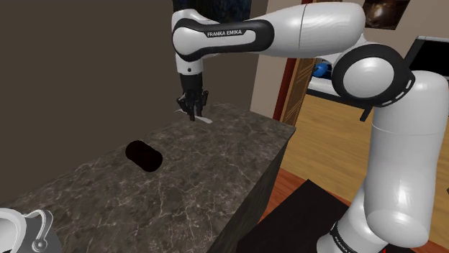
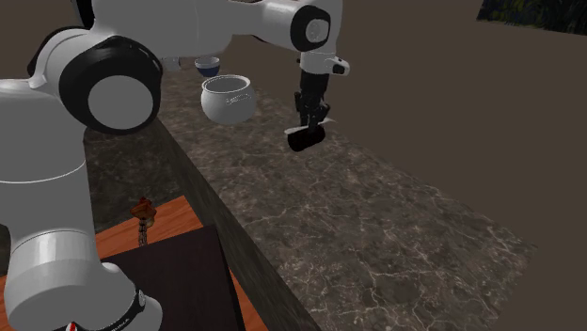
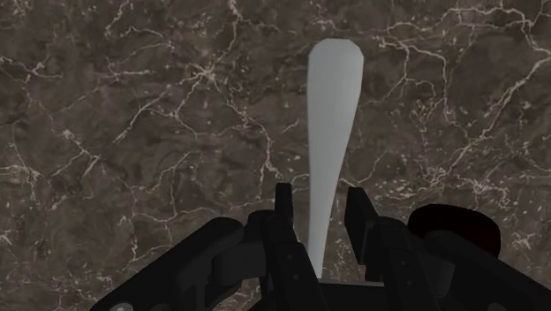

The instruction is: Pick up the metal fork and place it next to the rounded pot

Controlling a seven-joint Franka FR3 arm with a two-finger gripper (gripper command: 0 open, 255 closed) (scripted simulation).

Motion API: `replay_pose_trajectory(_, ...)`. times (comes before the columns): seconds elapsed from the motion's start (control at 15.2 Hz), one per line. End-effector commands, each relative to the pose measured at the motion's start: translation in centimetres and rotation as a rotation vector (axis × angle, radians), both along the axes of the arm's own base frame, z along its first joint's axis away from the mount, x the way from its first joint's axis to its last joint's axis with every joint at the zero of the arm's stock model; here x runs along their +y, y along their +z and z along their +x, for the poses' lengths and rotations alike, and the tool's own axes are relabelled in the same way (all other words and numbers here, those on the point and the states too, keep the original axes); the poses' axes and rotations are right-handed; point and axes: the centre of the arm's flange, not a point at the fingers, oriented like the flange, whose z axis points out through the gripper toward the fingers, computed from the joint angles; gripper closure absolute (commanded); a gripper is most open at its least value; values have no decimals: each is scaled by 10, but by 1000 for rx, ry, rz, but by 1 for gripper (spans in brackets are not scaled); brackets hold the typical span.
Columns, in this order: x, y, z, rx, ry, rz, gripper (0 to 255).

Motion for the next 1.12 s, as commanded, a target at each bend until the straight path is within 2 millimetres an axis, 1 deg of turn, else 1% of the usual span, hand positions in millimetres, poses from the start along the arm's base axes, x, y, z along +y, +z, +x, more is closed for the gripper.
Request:
replay_pose_trajectory(0.0, 0, 11, 0, 0, 0, 0, 255)
replay_pose_trajectory(0.33, 0, 38, 0, 0, 0, 0, 255)
replay_pose_trajectory(0.4, 0, 38, 0, 0, 0, 0, 255)
replay_pose_trajectory(1.06, 117, 39, -62, 0, 0, 0, 255)
